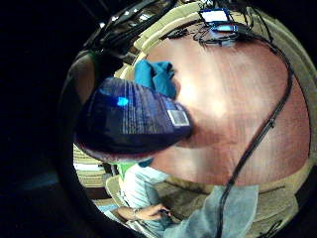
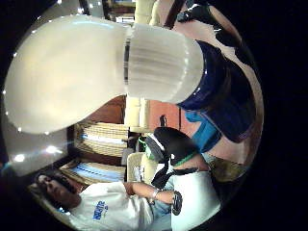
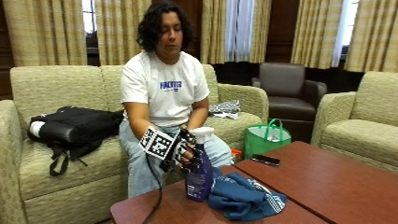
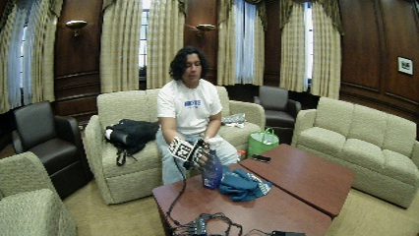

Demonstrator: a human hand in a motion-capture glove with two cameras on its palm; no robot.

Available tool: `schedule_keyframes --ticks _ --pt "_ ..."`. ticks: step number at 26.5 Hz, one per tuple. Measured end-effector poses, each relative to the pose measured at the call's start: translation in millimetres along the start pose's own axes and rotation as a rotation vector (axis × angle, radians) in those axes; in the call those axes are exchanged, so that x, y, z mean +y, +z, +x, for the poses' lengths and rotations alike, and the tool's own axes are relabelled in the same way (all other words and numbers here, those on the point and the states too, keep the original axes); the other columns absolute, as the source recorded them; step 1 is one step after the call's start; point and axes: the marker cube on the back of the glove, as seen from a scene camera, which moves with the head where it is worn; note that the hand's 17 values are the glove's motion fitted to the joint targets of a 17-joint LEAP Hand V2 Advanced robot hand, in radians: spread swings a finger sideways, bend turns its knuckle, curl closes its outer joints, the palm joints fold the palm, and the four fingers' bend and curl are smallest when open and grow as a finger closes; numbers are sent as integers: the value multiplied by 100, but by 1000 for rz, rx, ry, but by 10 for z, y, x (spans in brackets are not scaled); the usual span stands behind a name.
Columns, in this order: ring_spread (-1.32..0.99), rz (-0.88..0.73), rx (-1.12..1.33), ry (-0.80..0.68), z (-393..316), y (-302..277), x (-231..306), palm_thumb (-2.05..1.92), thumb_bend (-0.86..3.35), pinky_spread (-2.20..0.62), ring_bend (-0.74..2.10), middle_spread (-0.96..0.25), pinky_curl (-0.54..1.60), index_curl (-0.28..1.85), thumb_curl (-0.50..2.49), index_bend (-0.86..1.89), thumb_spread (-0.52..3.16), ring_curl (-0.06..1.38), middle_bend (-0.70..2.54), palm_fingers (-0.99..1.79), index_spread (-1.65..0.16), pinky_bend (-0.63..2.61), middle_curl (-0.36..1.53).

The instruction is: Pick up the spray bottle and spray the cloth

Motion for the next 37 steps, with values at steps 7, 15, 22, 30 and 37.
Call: schedule_keyframes --ticks 7,15,22,30,37 --pt "-17 73 -19 -24 3 -69 94 72 6 9 52 -15 34 21 34 18 102 34 23 82 -37 34 37" --pt "-21 237 -40 -59 89 -245 80 98 14 -15 59 -21 41 30 48 27 76 41 34 130 -33 46 44" --pt "-24 198 -82 -16 65 -244 177 106 15 -14 71 -24 51 38 56 37 60 49 45 126 -32 65 53" --pt "-25 272 -98 -131 16 -214 160 108 12 -13 86 -26 62 49 62 57 43 59 62 130 -29 81 65" --pt "-24 182 -72 -39 49 -138 243 106 8 -13 93 -25 68 56 66 62 33 65 71 111 -28 85 73"
